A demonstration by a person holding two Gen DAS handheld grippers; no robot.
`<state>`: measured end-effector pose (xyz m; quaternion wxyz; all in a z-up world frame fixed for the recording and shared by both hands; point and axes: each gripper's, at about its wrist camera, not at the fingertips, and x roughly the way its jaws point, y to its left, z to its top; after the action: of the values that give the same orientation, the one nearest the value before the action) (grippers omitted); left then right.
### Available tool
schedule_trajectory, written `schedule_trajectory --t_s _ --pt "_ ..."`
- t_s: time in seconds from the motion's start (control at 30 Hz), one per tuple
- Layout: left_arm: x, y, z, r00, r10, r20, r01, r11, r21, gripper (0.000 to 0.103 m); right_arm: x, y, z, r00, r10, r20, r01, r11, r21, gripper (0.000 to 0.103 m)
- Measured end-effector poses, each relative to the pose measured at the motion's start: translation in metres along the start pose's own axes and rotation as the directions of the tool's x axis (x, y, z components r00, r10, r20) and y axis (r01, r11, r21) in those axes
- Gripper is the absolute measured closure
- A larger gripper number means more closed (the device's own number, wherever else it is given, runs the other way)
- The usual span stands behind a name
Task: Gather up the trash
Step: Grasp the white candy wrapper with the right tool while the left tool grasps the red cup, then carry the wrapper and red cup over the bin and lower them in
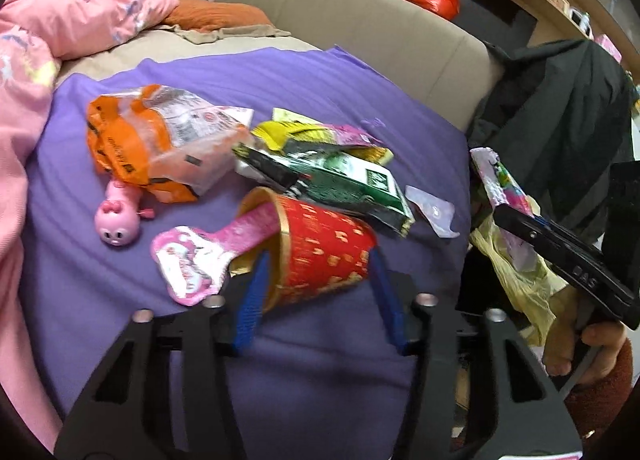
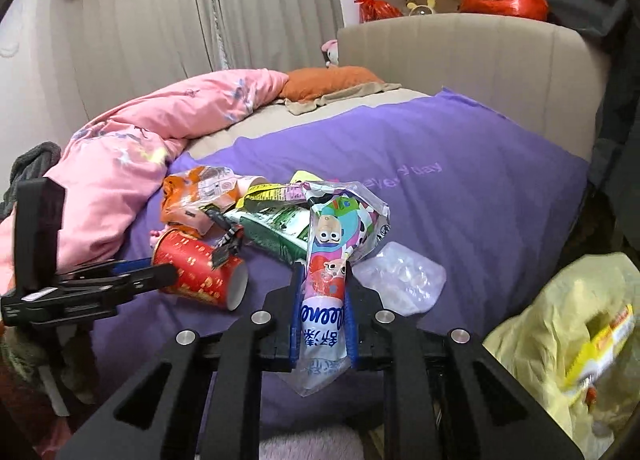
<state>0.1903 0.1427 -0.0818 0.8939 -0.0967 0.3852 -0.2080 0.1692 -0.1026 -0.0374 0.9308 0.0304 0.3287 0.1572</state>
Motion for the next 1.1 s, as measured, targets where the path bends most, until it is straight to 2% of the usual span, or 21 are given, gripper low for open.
schedule_trajectory --t_s 0.07,0.17,0.2,0.33,0.47,0.57,0.7,0.8,0.93,1.1 --pt "0.004 -0.004 0.003 1.0 -0.01 -0.006 0.01 1.0 0.001 0.084 -0.008 -0.001 -0.004 1.0 -0.015 0.008 0.015 1.0 -0.006 0.085" --pt "0.0 -0.01 0.014 0.999 -0.034 0.005 0.034 0.999 0.011 0.097 -0.019 -0.003 -0.007 0.999 -0.029 0.022 0.029 0.999 -0.018 0.085" --pt "-0.003 -0.013 0.017 0.999 -0.038 0.011 0.037 0.999 0.02 0.098 -0.023 -0.005 -0.007 0.999 -0.029 0.027 0.029 0.999 -0.017 0.085" --pt "-0.026 -0.02 0.044 0.996 -0.062 0.066 0.059 0.997 0.054 0.1 -0.035 -0.012 -0.006 0.998 -0.031 0.053 0.031 0.999 -0.007 0.085" --pt "-0.037 -0.024 0.058 0.991 -0.122 0.058 0.116 0.988 0.099 0.099 -0.042 -0.016 -0.007 0.997 -0.021 0.07 0.02 1.0 0.009 0.085" --pt "-0.036 -0.02 0.057 0.995 -0.079 0.058 0.072 0.99 0.119 0.099 -0.043 -0.014 -0.011 0.998 -0.016 0.066 0.015 1.0 0.006 0.085" --pt "-0.032 -0.003 0.05 0.996 -0.079 0.031 0.078 0.996 0.042 0.099 -0.042 -0.009 -0.013 0.998 -0.011 0.062 0.011 1.0 -0.007 0.085" --pt "-0.034 -0.002 0.044 0.997 -0.066 0.034 0.065 0.997 0.039 0.099 -0.043 -0.008 -0.014 0.998 -0.018 0.063 0.02 1.0 -0.022 0.085" --pt "-0.042 -0.025 0.041 0.997 -0.022 0.069 0.013 0.993 0.121 0.099 -0.046 -0.007 -0.011 0.997 -0.017 0.07 0.018 1.0 -0.02 0.085" --pt "-0.065 -0.072 0.051 0.99 0.001 0.142 -0.038 0.966 0.255 0.099 -0.066 -0.011 -0.008 0.993 -0.021 0.118 0.024 0.999 -0.025 0.085"
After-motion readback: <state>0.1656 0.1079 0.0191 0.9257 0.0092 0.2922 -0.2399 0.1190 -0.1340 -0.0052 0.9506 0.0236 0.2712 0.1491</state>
